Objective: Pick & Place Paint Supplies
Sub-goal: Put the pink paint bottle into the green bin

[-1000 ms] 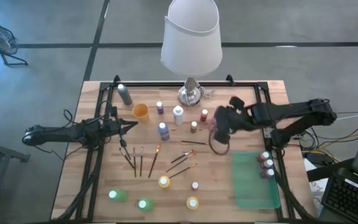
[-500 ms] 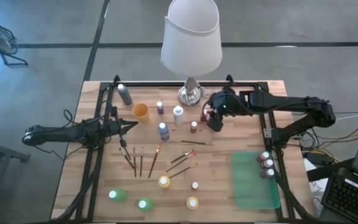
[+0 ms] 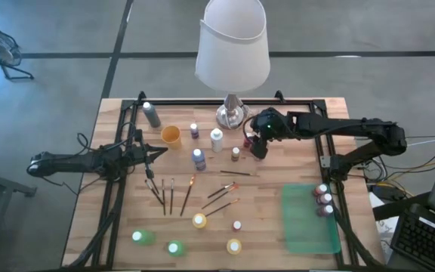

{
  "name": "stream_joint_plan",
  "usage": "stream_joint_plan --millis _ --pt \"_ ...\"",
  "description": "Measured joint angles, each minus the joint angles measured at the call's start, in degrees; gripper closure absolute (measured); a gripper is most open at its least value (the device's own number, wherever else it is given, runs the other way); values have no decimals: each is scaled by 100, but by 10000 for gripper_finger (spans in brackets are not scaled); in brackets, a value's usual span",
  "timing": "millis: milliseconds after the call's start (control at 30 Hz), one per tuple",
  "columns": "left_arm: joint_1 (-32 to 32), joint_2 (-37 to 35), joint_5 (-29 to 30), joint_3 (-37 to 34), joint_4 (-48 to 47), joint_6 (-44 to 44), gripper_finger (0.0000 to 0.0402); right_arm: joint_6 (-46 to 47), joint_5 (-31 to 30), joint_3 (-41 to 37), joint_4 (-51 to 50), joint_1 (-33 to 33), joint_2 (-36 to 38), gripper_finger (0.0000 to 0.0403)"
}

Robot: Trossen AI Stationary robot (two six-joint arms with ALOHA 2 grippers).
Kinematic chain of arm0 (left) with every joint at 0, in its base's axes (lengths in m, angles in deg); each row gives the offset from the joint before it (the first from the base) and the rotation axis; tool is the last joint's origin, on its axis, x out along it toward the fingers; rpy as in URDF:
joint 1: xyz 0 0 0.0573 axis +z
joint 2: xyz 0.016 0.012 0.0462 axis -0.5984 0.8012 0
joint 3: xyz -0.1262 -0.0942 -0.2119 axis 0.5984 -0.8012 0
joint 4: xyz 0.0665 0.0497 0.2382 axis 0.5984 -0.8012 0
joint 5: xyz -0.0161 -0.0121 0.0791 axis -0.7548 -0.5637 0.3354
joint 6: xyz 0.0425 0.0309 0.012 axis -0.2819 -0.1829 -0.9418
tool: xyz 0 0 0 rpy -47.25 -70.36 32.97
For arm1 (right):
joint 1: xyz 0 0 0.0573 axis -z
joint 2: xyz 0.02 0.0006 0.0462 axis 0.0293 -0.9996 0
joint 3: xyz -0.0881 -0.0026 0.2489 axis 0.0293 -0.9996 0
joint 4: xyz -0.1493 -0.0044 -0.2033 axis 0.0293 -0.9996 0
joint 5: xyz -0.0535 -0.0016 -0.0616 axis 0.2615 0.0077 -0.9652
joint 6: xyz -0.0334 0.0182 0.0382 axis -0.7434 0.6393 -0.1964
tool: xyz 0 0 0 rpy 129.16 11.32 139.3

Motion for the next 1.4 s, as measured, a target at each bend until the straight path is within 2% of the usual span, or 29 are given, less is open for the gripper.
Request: stream_joint_plan --millis 167,533,900,1200,1400 --pt "0 0 -2 -2 -1 -1 389 -10 53 -119 -125 65 73 203" --pt "0 0 0 -1 -2 0 389 31 170 -344 -4 23 781 187" --pt "0 2 -1 0 -1 -1 389 40 175 -459 247 21 804 211" --pt "0 2 -1 -2 -1 -1 389 53 402 -455 258 21 815 228" --pt "-4 2 0 -2 -1 -2 389 -19 481 -450 676 21 815 236"
